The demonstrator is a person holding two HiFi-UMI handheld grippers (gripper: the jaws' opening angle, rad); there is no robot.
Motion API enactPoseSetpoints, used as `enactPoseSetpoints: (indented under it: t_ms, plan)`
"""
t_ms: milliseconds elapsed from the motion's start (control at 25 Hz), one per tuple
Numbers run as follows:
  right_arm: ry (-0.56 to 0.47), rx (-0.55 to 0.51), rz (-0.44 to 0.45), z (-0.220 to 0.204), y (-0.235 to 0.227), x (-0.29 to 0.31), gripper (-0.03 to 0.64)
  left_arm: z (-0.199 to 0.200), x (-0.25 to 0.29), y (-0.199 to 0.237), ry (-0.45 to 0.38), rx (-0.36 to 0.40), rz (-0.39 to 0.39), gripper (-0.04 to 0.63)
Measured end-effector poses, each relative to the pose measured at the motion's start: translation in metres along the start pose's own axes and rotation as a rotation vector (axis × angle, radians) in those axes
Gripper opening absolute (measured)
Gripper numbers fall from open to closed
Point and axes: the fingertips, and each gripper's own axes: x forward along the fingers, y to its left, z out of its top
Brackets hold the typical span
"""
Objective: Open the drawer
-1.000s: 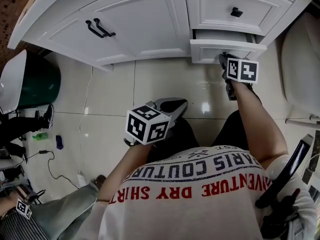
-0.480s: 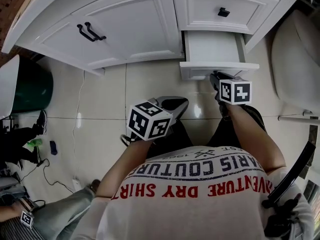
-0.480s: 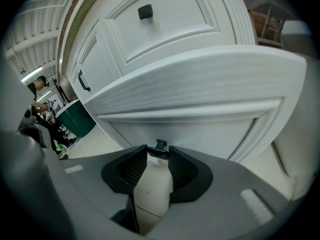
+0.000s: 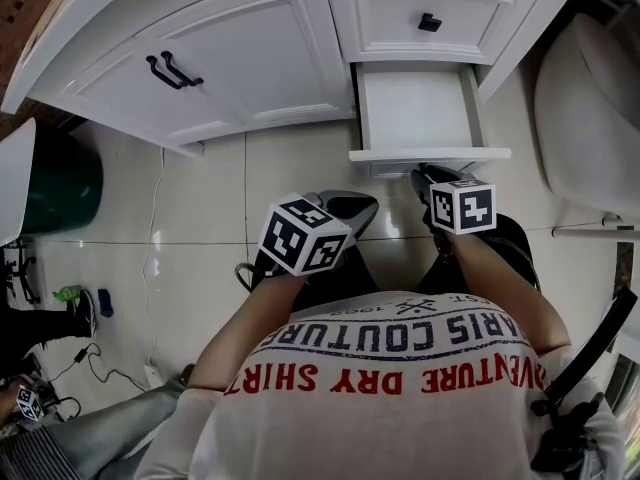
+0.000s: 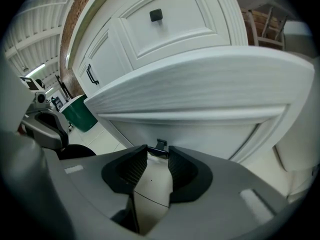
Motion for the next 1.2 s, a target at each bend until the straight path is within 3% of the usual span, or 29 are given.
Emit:
enactPoseSetpoints:
  t_ms: [440,600,800,880,1000,1200]
  plan:
    - [0.031,-0.039,0.01,-0.005,0.002,0.0,0.146,-0.001,0.006,-0.001,0.013,-0.004,-0.015,-0.011]
    - [0.097,-0.114,0.091,-0.008,0.007,-0.004,0.167,0.0,0.009,-0.004,0.001,-0.006,-0.033,-0.011]
    - [0.156,-0.115,0.186,-0.007,0.01,-0.028,0.167,0.012,0.013,-0.008,-0.011,-0.024,-0.064,-0.011]
    - [0.179,-0.077,0.21,-0.002,0.015,-0.044,0.133,0.018,0.01,-0.017,0.011,-0.053,-0.081,-0.011]
    - [0.18,0.008,0.237,0.018,0.033,-0.081,0.133,0.038,-0.015,-0.041,0.059,-0.071,-0.107,-0.011]
    - [0.177,0.003,0.287,0.075,0.097,-0.174,0.121,0.102,-0.091,-0.095,0.054,-0.082,-0.12,-0.011]
